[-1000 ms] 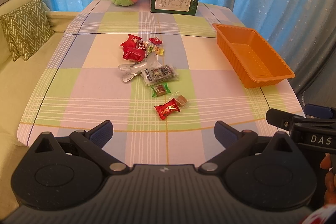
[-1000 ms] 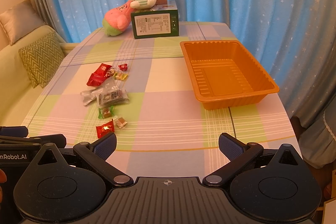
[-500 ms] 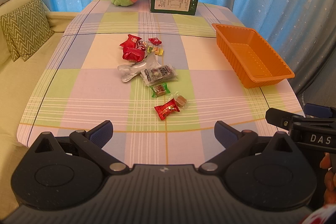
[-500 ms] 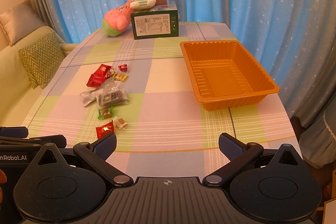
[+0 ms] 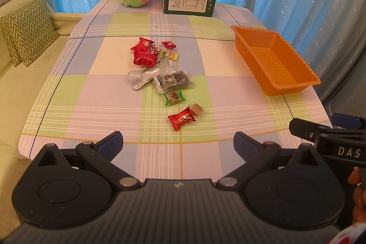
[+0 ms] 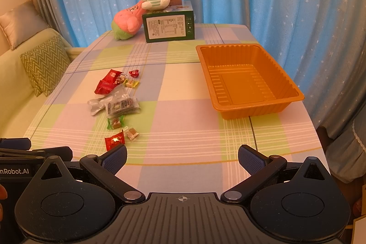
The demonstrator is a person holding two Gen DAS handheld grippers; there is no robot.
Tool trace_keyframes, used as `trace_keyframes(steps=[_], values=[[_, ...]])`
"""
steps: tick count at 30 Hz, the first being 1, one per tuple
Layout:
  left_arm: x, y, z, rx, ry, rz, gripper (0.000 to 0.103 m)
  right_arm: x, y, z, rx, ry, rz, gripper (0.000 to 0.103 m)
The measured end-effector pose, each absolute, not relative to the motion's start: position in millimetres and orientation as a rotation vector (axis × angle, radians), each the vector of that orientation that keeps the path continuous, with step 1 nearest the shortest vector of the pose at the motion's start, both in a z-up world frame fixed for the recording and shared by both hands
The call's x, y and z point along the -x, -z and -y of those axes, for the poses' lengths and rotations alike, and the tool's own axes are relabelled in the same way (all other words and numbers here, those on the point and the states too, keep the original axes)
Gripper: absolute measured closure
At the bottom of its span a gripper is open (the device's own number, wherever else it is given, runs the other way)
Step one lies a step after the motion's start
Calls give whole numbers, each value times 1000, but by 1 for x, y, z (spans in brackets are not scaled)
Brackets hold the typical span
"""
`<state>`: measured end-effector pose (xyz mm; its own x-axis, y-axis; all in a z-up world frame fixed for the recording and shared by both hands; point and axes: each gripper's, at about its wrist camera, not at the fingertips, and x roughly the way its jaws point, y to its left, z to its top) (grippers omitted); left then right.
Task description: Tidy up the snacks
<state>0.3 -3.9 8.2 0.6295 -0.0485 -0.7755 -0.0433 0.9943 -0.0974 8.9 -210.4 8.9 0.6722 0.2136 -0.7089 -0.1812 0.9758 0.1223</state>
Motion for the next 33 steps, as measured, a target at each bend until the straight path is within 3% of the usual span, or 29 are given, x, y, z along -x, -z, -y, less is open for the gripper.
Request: trace_keyframes(steps=[5, 16, 20, 24, 33], values=[[-1, -5, 3, 103, 8, -893, 1, -10, -9, 214, -53, -213, -789, 0], [-38, 30, -8, -63, 163, -948, 16, -25, 12, 214, -57, -239, -783, 1], [-62, 51, -4, -143, 263, -972, 29, -38, 26, 210, -63, -250, -806, 15], [-86, 71, 0, -176, 374, -993, 44, -53, 41, 206, -71, -252, -830, 16], [-126, 104, 3, -303, 530, -1006, 63, -83, 69, 199, -81, -239, -880, 16]])
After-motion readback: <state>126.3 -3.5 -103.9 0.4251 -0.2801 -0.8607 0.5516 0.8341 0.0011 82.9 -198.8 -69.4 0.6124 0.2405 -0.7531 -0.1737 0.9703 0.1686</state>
